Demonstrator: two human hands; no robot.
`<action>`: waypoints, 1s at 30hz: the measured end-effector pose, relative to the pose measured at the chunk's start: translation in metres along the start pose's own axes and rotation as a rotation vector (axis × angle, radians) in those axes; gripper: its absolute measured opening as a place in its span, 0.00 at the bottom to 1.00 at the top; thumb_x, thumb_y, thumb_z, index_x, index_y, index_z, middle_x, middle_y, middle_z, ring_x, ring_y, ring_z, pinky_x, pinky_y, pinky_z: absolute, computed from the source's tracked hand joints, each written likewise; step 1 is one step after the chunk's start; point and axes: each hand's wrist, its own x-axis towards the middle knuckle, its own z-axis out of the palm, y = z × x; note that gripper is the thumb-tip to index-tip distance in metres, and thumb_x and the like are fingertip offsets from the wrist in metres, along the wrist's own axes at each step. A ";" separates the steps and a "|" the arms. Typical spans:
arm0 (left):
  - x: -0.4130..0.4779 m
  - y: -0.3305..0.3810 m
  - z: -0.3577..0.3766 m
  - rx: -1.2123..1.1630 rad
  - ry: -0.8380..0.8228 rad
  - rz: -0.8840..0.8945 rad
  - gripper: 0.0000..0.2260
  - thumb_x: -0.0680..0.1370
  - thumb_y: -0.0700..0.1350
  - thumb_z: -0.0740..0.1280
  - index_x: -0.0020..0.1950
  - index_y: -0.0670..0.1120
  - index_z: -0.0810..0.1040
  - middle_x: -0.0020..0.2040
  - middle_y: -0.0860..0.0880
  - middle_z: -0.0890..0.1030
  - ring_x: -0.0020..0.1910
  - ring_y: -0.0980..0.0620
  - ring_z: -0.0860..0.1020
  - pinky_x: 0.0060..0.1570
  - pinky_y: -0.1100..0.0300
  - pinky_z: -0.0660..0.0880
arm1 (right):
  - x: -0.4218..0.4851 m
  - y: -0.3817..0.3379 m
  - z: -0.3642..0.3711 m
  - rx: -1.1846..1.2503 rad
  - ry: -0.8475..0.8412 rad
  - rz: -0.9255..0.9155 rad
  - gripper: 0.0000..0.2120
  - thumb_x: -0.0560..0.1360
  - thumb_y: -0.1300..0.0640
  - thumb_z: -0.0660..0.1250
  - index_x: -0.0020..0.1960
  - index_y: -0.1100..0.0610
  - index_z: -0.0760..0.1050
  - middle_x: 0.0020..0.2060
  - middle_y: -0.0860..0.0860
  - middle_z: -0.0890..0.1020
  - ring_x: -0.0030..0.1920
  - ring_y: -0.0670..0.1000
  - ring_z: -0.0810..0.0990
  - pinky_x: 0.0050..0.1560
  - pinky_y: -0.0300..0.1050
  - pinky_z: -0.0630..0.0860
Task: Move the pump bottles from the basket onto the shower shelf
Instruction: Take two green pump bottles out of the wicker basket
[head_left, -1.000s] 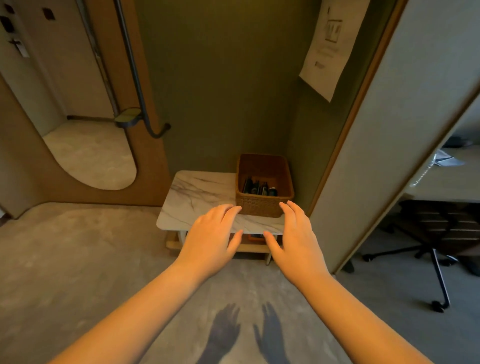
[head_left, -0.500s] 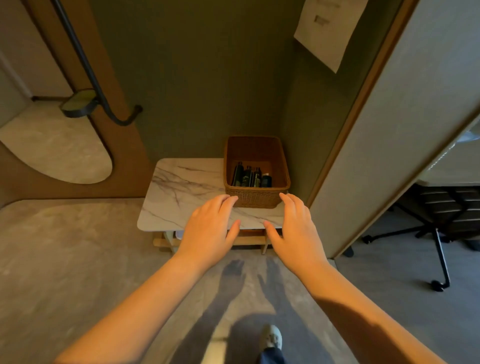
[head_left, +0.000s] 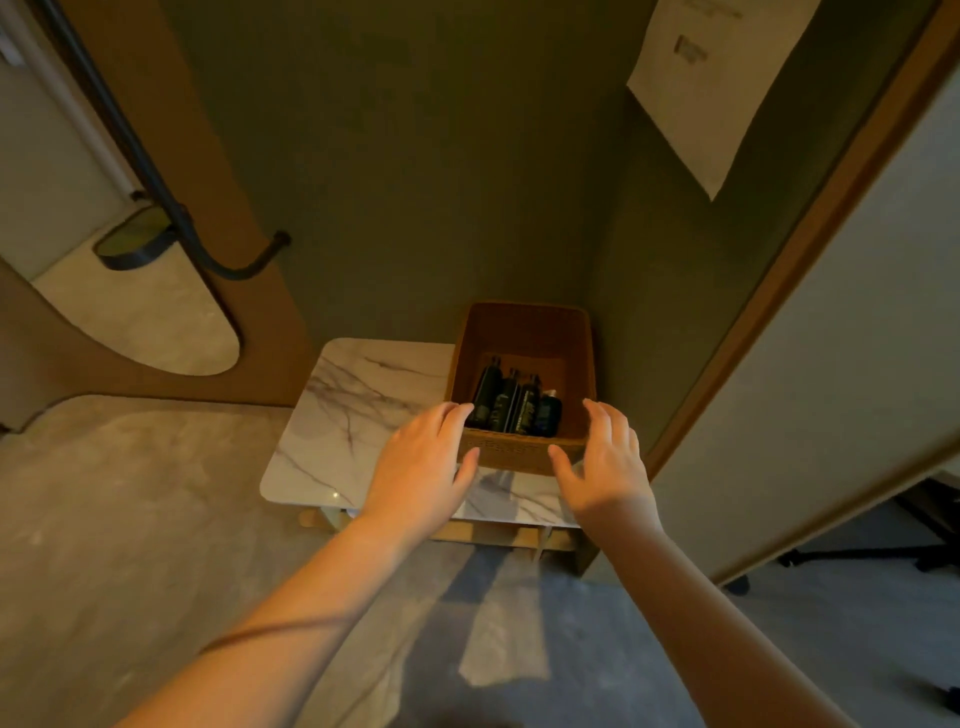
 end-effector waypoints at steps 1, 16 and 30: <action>0.005 -0.002 0.004 -0.002 -0.006 -0.014 0.21 0.79 0.54 0.58 0.71 0.50 0.64 0.66 0.50 0.72 0.61 0.51 0.72 0.54 0.56 0.72 | 0.006 0.002 0.004 0.013 0.001 -0.005 0.32 0.77 0.48 0.63 0.74 0.59 0.56 0.71 0.54 0.62 0.71 0.53 0.61 0.68 0.46 0.63; 0.136 -0.097 0.074 -0.124 -0.094 -0.013 0.22 0.78 0.52 0.61 0.70 0.48 0.65 0.62 0.49 0.75 0.57 0.51 0.75 0.51 0.60 0.72 | 0.146 0.006 0.089 -0.036 -0.122 0.108 0.31 0.77 0.46 0.61 0.74 0.55 0.54 0.71 0.53 0.62 0.70 0.53 0.62 0.68 0.51 0.67; 0.233 -0.168 0.166 -0.213 -0.266 0.000 0.21 0.77 0.52 0.63 0.69 0.49 0.66 0.57 0.50 0.76 0.51 0.54 0.77 0.46 0.62 0.74 | 0.239 0.018 0.180 0.040 -0.228 0.310 0.30 0.77 0.50 0.63 0.74 0.53 0.54 0.69 0.51 0.64 0.68 0.50 0.64 0.65 0.47 0.70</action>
